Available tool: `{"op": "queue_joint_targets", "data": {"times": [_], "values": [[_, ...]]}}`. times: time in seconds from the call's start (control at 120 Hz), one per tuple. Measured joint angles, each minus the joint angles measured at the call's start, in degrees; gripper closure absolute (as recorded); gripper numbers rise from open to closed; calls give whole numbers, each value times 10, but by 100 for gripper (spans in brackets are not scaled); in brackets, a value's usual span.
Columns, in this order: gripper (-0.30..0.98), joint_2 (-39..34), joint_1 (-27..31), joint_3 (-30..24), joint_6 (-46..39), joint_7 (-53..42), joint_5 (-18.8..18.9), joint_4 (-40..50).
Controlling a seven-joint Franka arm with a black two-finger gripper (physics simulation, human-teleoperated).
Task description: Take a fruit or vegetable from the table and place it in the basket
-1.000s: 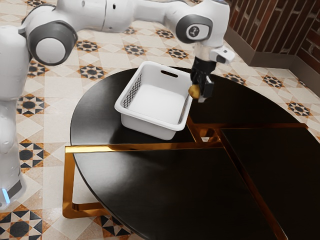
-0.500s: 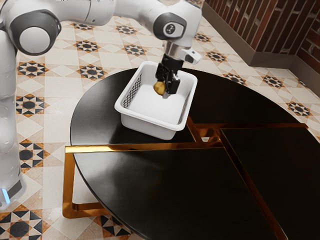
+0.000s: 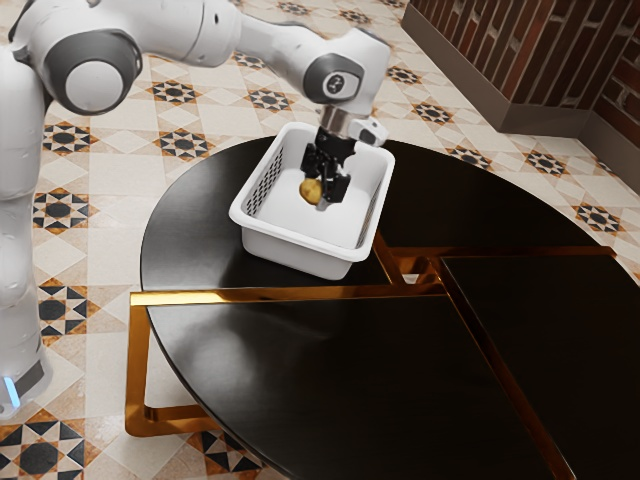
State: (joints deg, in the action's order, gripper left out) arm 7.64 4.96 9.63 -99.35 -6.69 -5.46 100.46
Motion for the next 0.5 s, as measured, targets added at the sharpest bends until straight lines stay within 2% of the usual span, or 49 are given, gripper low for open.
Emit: {"op": "queue_joint_targets", "data": {"times": [0.033,0.167,0.333,0.417,0.5], "values": [[35,1,0,1,-3,-1,-1,0],[14,7,0,2,-10,-7,-10,0],[4,7,0,2,-14,-15,-14,-4],[2,6,3,-16,-13,-19,-25,-55],[1,7,0,-69,-10,-23,-36,-141]]}}
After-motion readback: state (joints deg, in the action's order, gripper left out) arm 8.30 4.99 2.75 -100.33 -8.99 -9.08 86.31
